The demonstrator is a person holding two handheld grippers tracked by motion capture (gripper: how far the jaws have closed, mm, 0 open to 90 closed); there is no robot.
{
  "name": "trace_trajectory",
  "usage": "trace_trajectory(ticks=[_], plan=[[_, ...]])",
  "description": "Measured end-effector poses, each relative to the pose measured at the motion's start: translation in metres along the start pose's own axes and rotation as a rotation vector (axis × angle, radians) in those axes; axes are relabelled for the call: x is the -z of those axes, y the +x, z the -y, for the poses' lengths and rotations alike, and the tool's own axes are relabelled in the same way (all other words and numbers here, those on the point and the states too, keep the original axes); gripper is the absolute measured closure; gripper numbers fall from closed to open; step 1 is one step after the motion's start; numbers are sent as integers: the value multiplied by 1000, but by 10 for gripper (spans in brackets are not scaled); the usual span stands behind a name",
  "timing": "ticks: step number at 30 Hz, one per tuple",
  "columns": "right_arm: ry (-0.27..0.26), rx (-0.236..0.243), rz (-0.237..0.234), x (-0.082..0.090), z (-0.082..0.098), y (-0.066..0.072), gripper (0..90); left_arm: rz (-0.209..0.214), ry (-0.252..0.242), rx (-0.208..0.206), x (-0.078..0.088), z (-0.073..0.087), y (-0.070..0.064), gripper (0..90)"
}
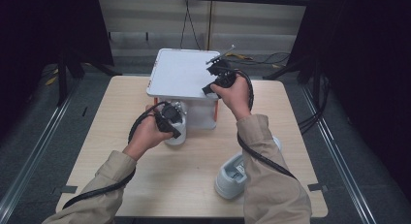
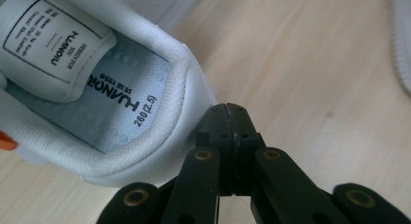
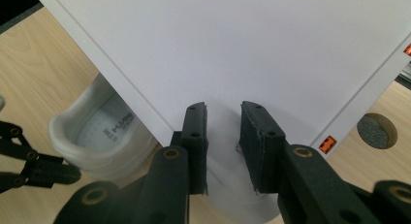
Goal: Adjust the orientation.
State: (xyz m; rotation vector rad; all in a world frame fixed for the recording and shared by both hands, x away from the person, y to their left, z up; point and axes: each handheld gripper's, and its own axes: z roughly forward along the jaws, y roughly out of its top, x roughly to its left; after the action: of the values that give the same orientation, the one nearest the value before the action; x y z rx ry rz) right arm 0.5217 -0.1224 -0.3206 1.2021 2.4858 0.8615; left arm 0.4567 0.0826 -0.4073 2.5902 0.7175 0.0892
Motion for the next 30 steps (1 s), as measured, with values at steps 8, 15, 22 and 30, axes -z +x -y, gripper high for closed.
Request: trace_trajectory(ticks=[8,15,22,30], plan=[[-3,4,-7,0,1,-1,719,-42,-20,21,-4,-7,12,900],[4,10,-3,0,-1,0,718,-83,-51,36,-7,-12,18,900],[2,15,-7,-1,-1,-1,720,-95,-71,70,-10,-15,25,900],[0,18,-15,-1,-1,-3,722,-110,-98,104,-14,-17,33,900]])
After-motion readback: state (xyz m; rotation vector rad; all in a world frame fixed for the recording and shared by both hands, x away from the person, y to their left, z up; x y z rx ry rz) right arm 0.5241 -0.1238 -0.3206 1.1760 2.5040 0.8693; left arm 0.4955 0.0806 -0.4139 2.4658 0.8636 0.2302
